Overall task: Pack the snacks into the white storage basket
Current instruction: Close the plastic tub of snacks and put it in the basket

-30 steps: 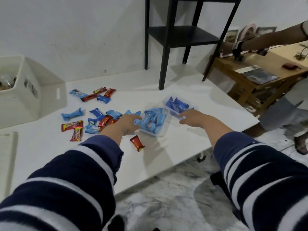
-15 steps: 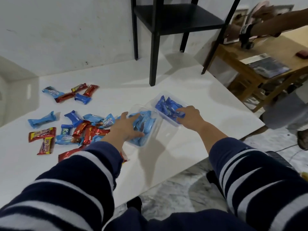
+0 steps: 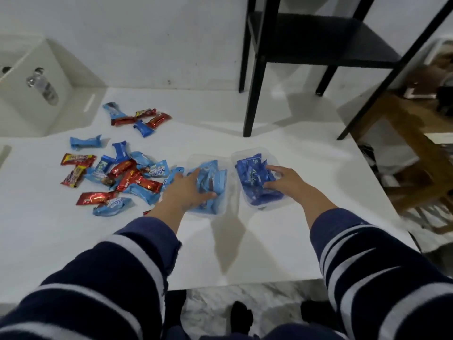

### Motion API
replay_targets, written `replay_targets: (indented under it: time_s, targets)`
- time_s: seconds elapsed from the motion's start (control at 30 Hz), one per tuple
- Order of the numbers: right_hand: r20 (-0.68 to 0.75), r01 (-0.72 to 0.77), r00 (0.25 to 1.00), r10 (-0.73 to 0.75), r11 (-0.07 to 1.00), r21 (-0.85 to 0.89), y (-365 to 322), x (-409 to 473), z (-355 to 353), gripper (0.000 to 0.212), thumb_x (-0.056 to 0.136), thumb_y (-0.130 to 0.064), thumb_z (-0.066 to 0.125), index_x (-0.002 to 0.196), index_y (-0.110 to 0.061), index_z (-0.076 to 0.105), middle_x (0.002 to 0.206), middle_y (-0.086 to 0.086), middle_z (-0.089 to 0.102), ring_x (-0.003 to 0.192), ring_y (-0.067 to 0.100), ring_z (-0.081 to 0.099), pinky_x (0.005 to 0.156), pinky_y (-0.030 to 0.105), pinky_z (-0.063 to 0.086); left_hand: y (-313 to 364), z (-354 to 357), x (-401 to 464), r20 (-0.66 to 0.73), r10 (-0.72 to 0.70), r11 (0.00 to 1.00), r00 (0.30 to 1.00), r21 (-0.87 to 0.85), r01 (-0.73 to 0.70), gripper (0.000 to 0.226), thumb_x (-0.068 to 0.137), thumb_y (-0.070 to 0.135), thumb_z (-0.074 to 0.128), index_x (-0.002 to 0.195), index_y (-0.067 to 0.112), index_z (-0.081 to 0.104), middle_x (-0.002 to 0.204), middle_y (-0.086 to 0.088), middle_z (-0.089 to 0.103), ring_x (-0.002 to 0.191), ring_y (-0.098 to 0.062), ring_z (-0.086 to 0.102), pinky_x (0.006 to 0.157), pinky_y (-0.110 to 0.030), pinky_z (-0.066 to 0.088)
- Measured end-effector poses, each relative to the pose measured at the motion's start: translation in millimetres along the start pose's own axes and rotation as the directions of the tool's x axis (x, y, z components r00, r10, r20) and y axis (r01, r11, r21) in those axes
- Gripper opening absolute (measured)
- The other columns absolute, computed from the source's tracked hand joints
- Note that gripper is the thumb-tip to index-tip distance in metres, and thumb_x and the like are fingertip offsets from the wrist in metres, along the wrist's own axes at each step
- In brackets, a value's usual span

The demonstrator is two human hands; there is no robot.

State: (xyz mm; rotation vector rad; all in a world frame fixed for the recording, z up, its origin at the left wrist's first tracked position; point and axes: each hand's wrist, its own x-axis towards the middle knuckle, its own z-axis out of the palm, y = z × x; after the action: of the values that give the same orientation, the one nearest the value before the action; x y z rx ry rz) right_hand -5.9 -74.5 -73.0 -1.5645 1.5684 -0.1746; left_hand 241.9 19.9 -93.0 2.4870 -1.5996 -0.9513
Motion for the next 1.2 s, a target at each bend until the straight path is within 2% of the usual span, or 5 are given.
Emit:
replay_targets:
  time_s: [0.23,0.57,0.73,0.9,1.2]
  targets:
    - [0.029,-0.043,0.999,0.034,0.919,0.392,22.8,12.7,-14.7,0.069,0.077,0.008,0.071,0.137,-0.02,0.052,0.136,0.001,0.054,0.106,0.018,0.056,0.084,0.029,0.048,21.6,18.9,1.4,-0.054,-0.125,0.945,0.991,-0.309,0.103,0.066,0.091,0.069,0.024,0.15,0.038,0.02,0.15,-0.013,0.04,0.142,-0.034,0.029,0.115,-0.046,0.027]
    - [0.019,0.038,0.999,-0.05,0.913,0.406,-6.8,14.5,-43.8,0.071,0.074,0.002,0.078,0.135,-0.024,0.054,0.13,-0.004,0.058,0.103,0.019,0.06,0.097,0.049,0.051,41.4,11.4,-8.0,-0.062,-0.183,0.737,0.981,-0.669,0.096,0.062,0.097,0.06,0.02,0.149,0.027,0.03,0.154,-0.007,0.034,0.139,-0.032,0.034,0.113,-0.047,0.031]
    - [0.077,0.094,0.987,-0.139,0.903,0.418,-34.6,0.9,-8.5,0.07,0.077,-0.003,0.077,0.139,-0.022,0.049,0.133,-0.001,0.056,0.101,0.018,0.06,0.083,0.038,0.054,41.1,3.6,-10.7,-0.058,-0.17,0.623,0.984,-0.78,0.061,0.061,0.093,0.065,0.026,0.149,0.043,0.015,0.157,0.003,0.026,0.139,-0.033,0.034,0.108,-0.051,0.035]
    - [0.097,0.158,0.974,-0.206,0.918,0.364,-45.5,-8.3,23.5,0.072,0.077,-0.006,0.077,0.14,-0.023,0.048,0.14,0.002,0.049,0.103,0.017,0.055,0.067,0.024,0.048,37.3,2.4,-14.7,-0.055,-0.149,0.643,0.987,-0.764,0.055,0.068,0.095,0.049,0.046,0.148,0.048,0.004,0.149,-0.003,0.041,0.123,-0.031,0.049,0.082,-0.045,0.052]
    - [0.396,-0.021,0.912,-0.105,0.954,0.3,-53.9,-3.8,21.5,0.095,0.084,-0.007,0.07,0.146,-0.052,0.015,0.154,0.0,0.03,0.132,0.027,0.043,0.089,0.045,0.046,33.2,-0.6,-15.1,-0.051,-0.157,0.651,0.986,-0.756,0.064,0.068,0.098,0.034,0.049,0.149,0.046,0.005,0.144,-0.005,0.045,0.116,-0.031,0.053,0.08,-0.046,0.055]
